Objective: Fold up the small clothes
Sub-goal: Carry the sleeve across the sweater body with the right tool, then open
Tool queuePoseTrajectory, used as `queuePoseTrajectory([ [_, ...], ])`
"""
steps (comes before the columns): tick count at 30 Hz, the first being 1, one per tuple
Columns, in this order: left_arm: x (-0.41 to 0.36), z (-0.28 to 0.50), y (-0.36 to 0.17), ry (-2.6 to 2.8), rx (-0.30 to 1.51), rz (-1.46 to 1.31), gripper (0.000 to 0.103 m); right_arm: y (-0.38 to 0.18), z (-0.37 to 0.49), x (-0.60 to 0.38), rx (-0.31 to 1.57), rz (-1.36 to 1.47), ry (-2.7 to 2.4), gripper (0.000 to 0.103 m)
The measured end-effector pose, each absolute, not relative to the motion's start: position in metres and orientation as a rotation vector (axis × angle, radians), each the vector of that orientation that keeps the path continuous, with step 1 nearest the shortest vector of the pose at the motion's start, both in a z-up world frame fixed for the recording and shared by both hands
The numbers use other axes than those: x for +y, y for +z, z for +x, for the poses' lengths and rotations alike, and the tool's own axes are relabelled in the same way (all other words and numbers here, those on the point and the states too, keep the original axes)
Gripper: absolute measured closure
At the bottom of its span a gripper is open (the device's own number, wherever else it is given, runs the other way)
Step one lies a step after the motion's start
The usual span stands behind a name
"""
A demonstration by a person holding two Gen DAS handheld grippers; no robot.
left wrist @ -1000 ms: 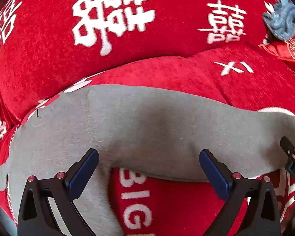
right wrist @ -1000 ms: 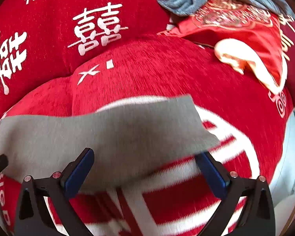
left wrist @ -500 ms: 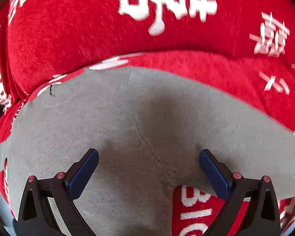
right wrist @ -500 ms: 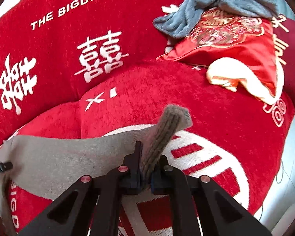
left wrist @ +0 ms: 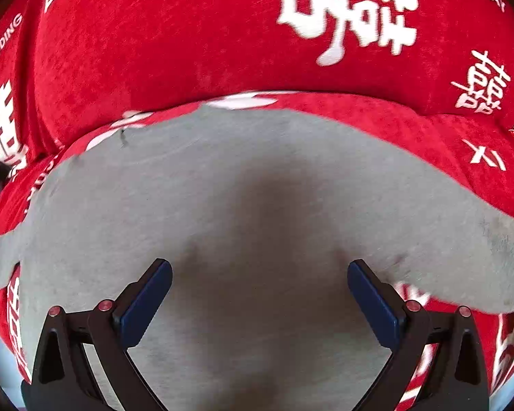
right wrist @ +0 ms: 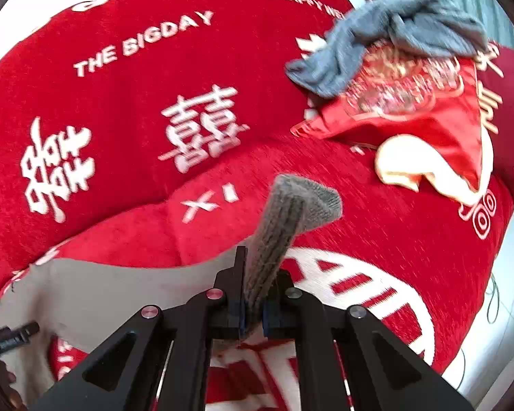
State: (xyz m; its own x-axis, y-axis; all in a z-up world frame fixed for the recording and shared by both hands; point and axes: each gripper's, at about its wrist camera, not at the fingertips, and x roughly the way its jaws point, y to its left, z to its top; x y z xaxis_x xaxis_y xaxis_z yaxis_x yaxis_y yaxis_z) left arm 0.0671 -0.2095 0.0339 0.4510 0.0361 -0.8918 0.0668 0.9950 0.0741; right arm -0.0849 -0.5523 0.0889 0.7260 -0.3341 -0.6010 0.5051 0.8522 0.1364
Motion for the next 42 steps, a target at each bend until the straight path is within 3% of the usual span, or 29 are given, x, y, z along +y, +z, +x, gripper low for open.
queuePoseTrajectory([
  [20,-0.096,0.028,0.042,-0.076,1.032,0.013,0.001,0.135,-0.026,-0.338,0.584,0.093,-0.229,0.096],
  [42,0.064,0.001,0.025,-0.022,1.032,-0.196,0.001,0.095,0.027,-0.094,0.668,-0.145,0.006,0.096],
])
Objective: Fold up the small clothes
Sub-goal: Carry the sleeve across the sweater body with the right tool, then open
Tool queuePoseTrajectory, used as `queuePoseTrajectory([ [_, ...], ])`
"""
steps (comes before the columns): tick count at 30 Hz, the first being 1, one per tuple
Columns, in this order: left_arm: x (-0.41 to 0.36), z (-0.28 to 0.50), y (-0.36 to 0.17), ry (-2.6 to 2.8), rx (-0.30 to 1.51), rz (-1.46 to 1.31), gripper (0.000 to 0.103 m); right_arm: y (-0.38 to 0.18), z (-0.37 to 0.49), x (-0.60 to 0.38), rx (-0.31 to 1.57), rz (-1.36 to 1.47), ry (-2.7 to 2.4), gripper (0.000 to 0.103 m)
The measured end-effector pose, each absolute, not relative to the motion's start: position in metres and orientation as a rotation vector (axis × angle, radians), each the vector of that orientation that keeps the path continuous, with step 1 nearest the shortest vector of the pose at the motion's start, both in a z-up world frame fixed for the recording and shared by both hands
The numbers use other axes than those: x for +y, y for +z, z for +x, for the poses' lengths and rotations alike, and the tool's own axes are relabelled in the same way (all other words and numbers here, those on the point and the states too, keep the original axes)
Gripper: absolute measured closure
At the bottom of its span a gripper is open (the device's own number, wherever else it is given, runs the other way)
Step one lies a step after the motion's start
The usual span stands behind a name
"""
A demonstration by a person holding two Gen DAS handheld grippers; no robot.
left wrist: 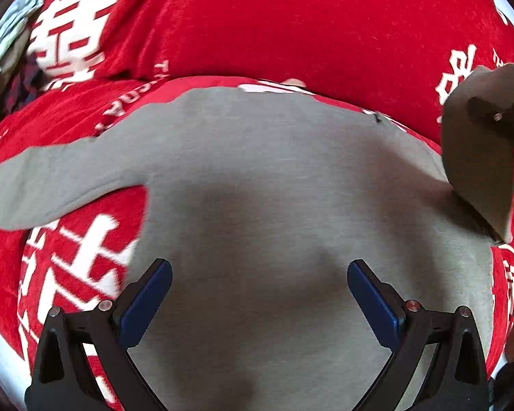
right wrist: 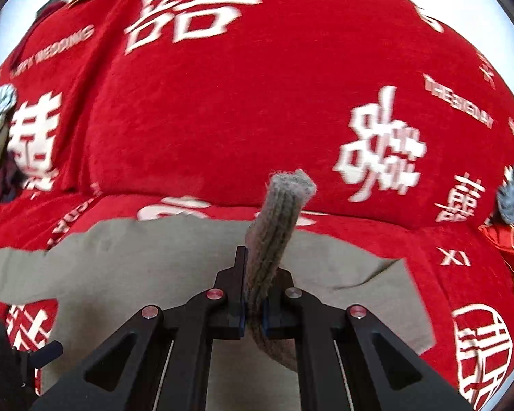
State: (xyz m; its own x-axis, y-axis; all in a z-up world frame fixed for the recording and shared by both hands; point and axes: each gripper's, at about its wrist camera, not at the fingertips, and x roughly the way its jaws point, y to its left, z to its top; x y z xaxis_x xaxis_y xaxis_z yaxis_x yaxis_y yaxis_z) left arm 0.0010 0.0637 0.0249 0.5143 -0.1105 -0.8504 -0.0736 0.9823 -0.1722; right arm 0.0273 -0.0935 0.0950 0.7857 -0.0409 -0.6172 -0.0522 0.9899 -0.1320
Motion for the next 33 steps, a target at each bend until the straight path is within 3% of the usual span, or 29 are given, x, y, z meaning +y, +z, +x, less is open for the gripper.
queuePoseTrajectory([
  [10,0.104,-0.019,0.017,0.013,1.035,-0.261,0.001,0.067,0.009,-0.025,0.712,-0.224,0.146,0.097],
  [33,0.131,-0.024,0.009,0.091,1.05,-0.278,0.001,0.028,-0.063,-0.022,0.815,-0.196,0.29,0.097],
])
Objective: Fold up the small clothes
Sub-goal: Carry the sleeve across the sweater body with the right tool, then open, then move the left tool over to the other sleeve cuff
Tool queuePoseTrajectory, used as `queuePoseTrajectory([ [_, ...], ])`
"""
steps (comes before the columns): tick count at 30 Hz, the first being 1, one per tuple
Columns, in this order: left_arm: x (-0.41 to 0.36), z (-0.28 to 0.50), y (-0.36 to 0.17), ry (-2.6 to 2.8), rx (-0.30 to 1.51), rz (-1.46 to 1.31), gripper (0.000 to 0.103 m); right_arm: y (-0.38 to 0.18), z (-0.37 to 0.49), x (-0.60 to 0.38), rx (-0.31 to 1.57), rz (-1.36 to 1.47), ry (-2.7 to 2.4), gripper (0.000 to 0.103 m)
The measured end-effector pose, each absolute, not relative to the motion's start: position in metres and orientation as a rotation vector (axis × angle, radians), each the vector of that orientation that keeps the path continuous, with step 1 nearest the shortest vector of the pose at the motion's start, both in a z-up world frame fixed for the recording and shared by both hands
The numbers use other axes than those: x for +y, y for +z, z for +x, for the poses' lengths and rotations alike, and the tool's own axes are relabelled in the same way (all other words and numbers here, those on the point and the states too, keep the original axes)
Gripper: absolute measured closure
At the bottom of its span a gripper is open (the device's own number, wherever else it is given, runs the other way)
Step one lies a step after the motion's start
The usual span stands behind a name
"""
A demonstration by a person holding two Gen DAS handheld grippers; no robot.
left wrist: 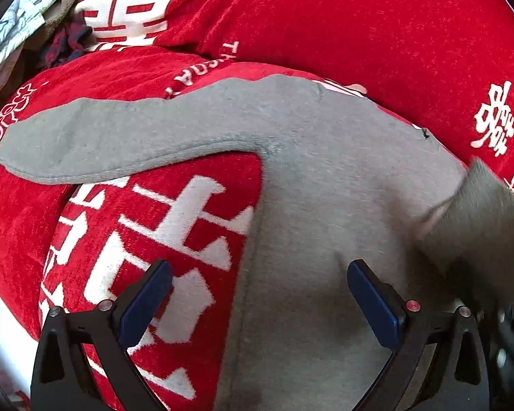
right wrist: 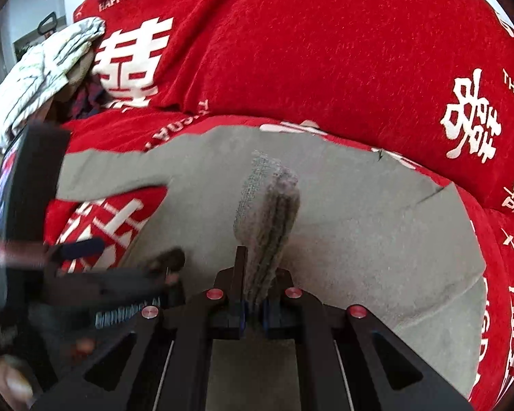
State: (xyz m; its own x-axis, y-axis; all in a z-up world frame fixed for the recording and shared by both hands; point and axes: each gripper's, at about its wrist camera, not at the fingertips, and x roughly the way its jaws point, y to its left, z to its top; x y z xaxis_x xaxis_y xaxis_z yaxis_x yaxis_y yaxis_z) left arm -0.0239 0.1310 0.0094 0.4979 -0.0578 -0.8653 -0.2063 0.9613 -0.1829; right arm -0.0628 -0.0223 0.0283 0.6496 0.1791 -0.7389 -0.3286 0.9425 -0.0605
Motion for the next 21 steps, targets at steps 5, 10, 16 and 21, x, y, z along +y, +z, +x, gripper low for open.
queuePoseTrajectory([
  [5,0.132,-0.022,0.013,0.1,1.038,-0.271,0.0,0.013,-0.055,-0.021,0.853,-0.216,0.282,0.096],
  [10,0.145,-0.021,0.021,0.128,1.02,-0.3,0.0,0.007,-0.046,-0.018,0.911,-0.15,0.361,0.077],
  [16,0.164,-0.021,0.036,0.178,0.991,-0.33,0.001,0.043,-0.045,-0.055,0.816,-0.021,0.367,0.031],
  [21,0.136,-0.023,0.059,0.143,0.958,-0.272,0.001,0.067,-0.039,-0.121,0.764,0.111,0.323,0.03],
])
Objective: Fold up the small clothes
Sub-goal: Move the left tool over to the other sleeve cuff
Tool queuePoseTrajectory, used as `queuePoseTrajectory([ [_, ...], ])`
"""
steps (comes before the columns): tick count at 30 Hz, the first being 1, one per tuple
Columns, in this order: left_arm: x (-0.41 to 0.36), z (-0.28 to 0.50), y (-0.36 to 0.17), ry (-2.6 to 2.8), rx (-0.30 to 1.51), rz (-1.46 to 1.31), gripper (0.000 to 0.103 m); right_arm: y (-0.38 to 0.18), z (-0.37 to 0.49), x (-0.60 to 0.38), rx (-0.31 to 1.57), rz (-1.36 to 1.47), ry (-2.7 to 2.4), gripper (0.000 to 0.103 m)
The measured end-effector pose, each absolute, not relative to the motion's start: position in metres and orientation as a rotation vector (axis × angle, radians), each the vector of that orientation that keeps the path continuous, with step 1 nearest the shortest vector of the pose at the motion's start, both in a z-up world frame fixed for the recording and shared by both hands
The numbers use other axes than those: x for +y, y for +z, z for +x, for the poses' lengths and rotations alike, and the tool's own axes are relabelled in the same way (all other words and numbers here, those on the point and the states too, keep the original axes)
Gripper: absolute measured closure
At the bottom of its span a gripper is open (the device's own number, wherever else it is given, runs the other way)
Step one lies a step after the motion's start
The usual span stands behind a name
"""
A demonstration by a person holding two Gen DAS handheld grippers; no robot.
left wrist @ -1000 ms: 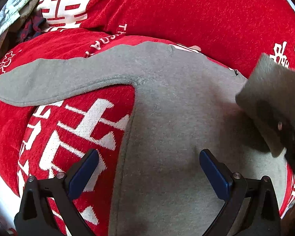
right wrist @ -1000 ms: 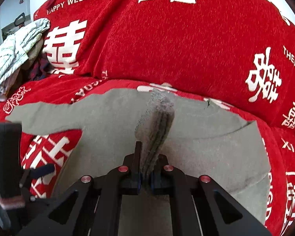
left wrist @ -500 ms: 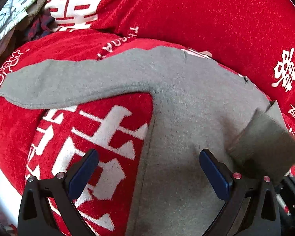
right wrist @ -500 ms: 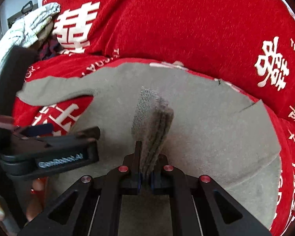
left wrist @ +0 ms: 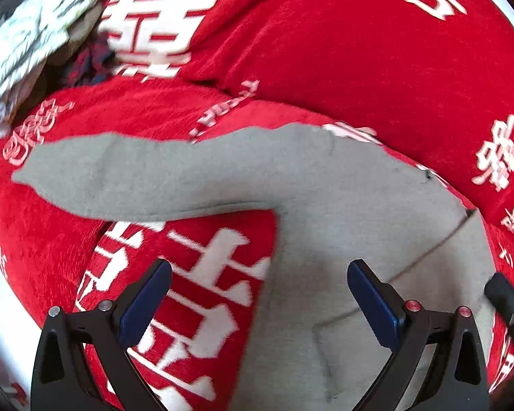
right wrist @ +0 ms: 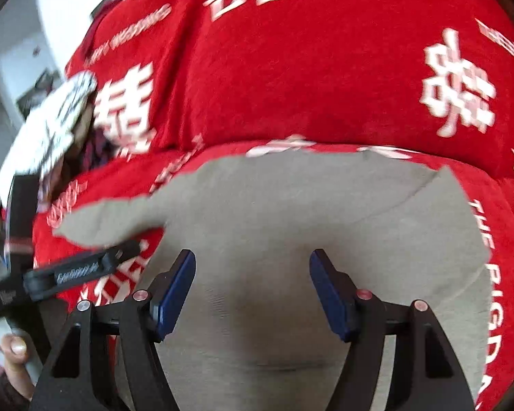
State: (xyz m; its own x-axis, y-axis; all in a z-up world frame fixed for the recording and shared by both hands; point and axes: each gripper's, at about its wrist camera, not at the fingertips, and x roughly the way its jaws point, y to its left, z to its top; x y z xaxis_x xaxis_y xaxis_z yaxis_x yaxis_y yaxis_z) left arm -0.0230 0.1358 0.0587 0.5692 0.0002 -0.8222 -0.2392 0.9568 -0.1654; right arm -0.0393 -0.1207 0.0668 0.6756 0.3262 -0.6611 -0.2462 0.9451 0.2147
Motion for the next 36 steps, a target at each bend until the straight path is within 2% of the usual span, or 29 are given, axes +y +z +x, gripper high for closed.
queuePoseTrajectory([
  [5,0.071,-0.028,0.068,-0.007,0.958,-0.191,0.001,0.053,-0.023,-0.183,0.807,0.109,0.161,0.03],
  [12,-0.022,-0.025,0.022,-0.18,1.082,-0.022,0.001,0.003,0.008,-0.219,0.915,0.005,0.045,0.03],
  [17,-0.018,-0.018,0.011,-0.148,1.066,0.025,0.001,0.011,0.031,-0.253,0.915,0.136,0.038,0.03],
  [20,-0.017,-0.013,0.009,-0.131,1.057,0.032,0.0,0.023,0.05,-0.255,0.887,0.119,0.056,0.03],
  [25,-0.017,-0.005,0.008,-0.111,1.054,0.027,0.0,0.004,0.117,-0.27,1.004,0.203,0.08,0.03],
  [30,-0.015,0.009,0.005,-0.113,1.052,0.023,0.0,-0.001,0.159,-0.291,1.02,0.22,0.056,0.03],
  [36,-0.005,0.015,0.005,-0.112,1.072,-0.017,0.0,0.016,0.144,-0.324,0.986,0.3,0.03,0.03],
])
